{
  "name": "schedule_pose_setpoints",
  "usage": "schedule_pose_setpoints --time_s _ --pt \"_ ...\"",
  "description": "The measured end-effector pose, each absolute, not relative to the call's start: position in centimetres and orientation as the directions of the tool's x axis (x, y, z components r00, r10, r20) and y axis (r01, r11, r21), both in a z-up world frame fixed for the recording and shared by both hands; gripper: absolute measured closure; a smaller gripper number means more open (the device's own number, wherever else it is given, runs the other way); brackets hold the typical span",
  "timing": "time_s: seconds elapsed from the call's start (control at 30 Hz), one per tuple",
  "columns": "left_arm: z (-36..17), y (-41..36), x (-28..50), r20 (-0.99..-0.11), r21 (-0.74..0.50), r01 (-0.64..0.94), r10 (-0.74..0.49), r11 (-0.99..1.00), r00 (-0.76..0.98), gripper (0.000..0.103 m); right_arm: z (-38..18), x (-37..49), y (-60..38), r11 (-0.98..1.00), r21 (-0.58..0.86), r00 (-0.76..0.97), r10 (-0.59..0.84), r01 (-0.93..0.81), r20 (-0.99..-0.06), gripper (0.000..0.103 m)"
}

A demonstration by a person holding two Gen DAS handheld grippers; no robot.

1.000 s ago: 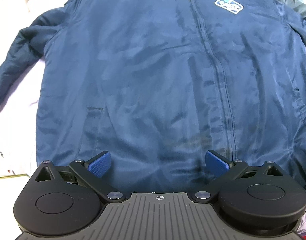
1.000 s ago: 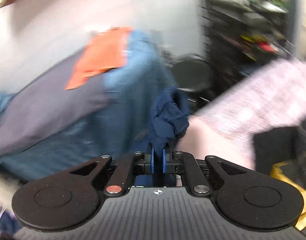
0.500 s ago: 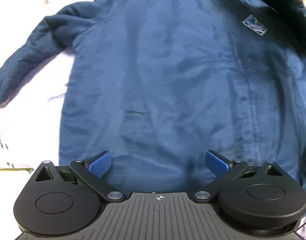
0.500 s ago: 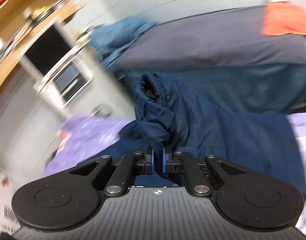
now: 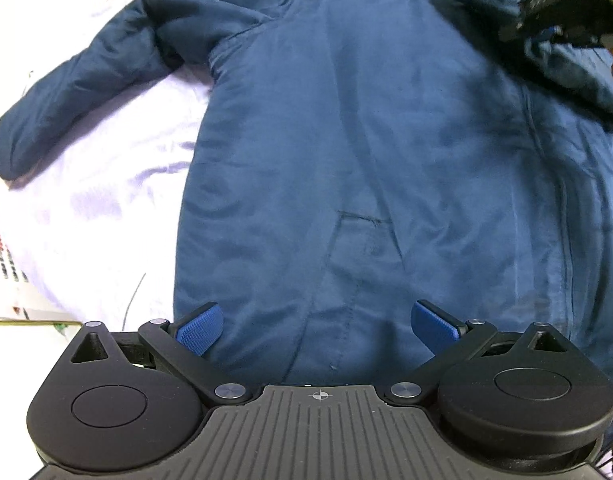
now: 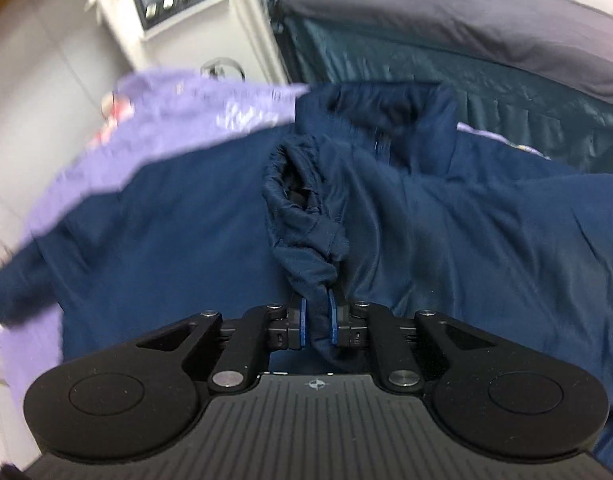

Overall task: Fold large clothes
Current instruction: 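Fold the held sleeve across the jacket body with the right gripper and release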

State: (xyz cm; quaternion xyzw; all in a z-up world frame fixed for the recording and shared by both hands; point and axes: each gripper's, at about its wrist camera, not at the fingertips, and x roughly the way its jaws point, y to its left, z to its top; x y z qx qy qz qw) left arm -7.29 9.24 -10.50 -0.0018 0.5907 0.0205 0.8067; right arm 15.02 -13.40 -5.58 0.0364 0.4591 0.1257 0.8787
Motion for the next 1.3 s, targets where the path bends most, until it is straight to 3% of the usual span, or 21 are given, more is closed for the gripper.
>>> schedule_pose_setpoints --time_s 0.1,0.13,0.17,0.23,0.4,0.57,0.9,1.1,1.3 --pt "-10.3 9.5 -7.0 -0.952 0.018 -0.022 0.024 1.0 0.304 0.0 -6.6 14.0 -12.3 0.968 0.121 0.527 0.221 -0.219 -0.821 0.079" --pt "-10.2 9.5 -6.8 -0.951 0.02 -0.015 0.023 1.0 0.307 0.0 -6.9 14.0 -11.8 0.965 0.119 0.509 0.226 -0.236 -0.83 0.065" --pt "-10.1 9.5 -6.7 -0.95 0.023 -0.008 0.025 1.0 0.311 0.0 -7.3 13.8 -11.7 0.958 0.13 0.485 0.243 -0.255 -0.84 0.044" --pt "-9.7 9.6 -6.4 -0.946 0.031 0.003 0.028 1.0 0.322 0.0 -7.8 13.4 -11.1 0.943 0.147 0.453 0.275 -0.297 -0.848 0.034" --pt "-9.3 10.0 -5.6 -0.939 0.042 0.016 0.033 0.999 0.343 0.0 -7.8 11.1 -10.2 0.946 0.065 0.484 0.22 -0.317 -0.847 0.03" --pt "-9.1 9.6 -4.3 -0.931 0.027 0.057 0.005 0.998 0.365 0.0 -7.2 8.1 -13.2 0.967 0.187 0.492 0.249 -0.172 -0.834 0.022" --pt "-6.5 4.1 2.5 -0.879 0.013 0.249 -0.107 0.968 0.464 0.0 -6.1 0.3 -21.0 0.943 0.307 0.514 0.203 0.125 -0.833 0.02" --pt "-7.0 1.4 4.4 -0.875 -0.021 0.285 -0.155 0.958 0.458 0.0 -5.1 -3.0 -24.4 0.94 0.258 0.548 0.097 0.225 -0.831 0.02" --pt "-8.7 1.8 2.8 -0.891 0.013 0.272 -0.113 0.962 0.44 0.0 -5.7 -4.0 -25.7 0.932 0.218 0.531 0.034 0.289 -0.847 0.017"
